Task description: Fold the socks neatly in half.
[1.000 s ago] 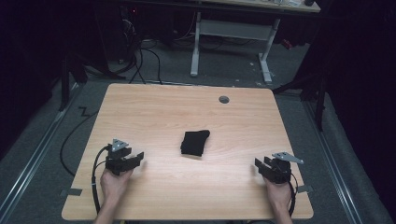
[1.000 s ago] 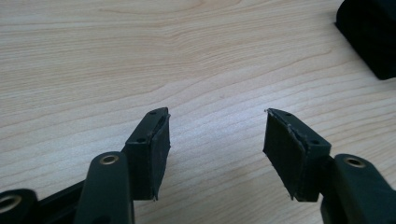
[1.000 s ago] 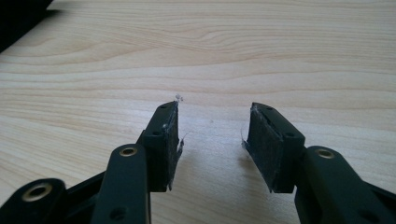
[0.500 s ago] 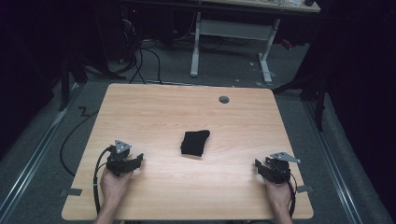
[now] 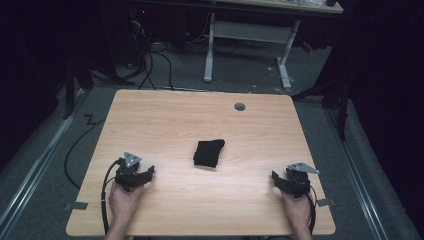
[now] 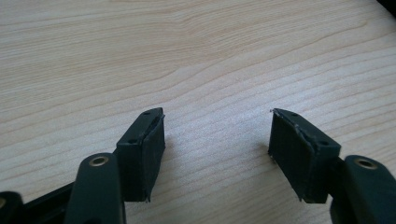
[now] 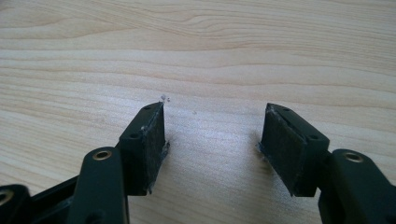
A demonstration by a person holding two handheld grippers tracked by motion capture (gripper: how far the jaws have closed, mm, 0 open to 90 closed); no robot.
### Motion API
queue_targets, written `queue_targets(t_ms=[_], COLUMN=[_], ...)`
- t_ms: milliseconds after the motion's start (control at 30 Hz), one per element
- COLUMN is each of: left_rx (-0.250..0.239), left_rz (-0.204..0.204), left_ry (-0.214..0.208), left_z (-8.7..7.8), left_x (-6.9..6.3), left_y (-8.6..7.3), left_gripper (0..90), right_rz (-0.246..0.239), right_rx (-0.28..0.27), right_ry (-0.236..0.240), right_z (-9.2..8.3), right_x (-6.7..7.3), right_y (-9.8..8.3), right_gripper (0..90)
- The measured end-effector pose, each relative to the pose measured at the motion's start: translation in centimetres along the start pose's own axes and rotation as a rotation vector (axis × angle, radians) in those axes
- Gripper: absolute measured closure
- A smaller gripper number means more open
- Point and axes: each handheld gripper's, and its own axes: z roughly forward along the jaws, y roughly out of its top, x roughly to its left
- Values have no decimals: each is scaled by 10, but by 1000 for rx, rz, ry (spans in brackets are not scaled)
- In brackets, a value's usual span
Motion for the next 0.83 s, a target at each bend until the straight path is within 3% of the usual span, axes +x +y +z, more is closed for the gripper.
queue_targets(t_ms=[833], left_rx=[1], left_rz=[-3], left_ry=[-3], left_z=[0], left_x=[0], left_y=[0], left_gripper=[337], right_rz=[7], right_rx=[2], right_ry=[-1], right_z=[0], right_x=[0], right_y=[0], right_gripper=[392])
